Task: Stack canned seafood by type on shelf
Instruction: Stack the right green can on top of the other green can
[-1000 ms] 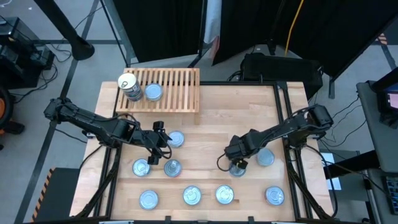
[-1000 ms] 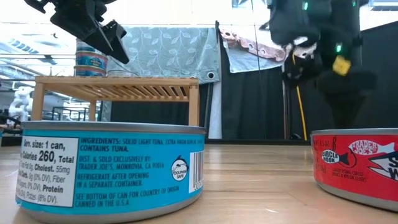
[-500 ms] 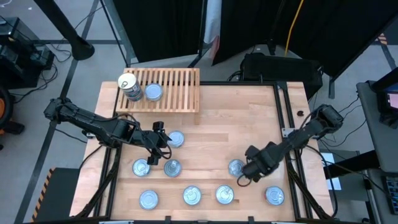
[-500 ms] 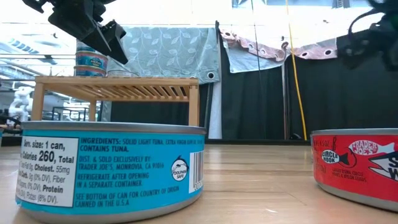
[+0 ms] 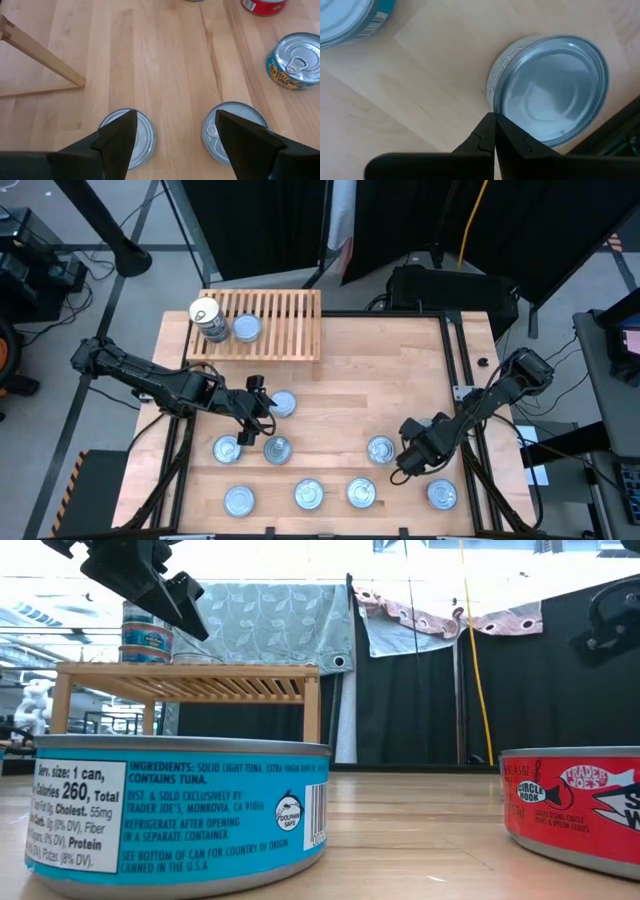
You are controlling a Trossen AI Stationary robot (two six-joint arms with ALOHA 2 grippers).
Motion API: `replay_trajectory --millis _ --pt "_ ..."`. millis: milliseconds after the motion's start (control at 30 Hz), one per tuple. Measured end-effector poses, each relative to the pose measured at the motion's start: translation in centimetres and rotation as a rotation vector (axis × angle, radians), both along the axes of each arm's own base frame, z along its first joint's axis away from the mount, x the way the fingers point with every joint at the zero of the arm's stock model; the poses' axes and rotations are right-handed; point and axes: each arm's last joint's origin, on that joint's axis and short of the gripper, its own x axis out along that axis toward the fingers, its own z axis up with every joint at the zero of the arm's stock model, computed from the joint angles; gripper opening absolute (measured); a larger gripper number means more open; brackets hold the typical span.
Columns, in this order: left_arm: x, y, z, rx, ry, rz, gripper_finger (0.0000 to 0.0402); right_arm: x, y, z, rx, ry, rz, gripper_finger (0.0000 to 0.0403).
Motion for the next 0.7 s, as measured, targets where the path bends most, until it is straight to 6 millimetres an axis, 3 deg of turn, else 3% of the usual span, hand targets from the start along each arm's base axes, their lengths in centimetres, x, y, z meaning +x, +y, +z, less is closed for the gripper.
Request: replay_trajectory --millis 233,700 --pt "0.0 0.0 0.0 0.0 0.0 0.0 0.0273 -0.08 -0.16 0.93 -0.058 0.029 -0.02 0.0" --pt "-0.02 0.01 -0.01 0.001 0.002 0.0 0.0273 0.59 0.32 0.07 -0.048 0.01 -0.025 0.0"
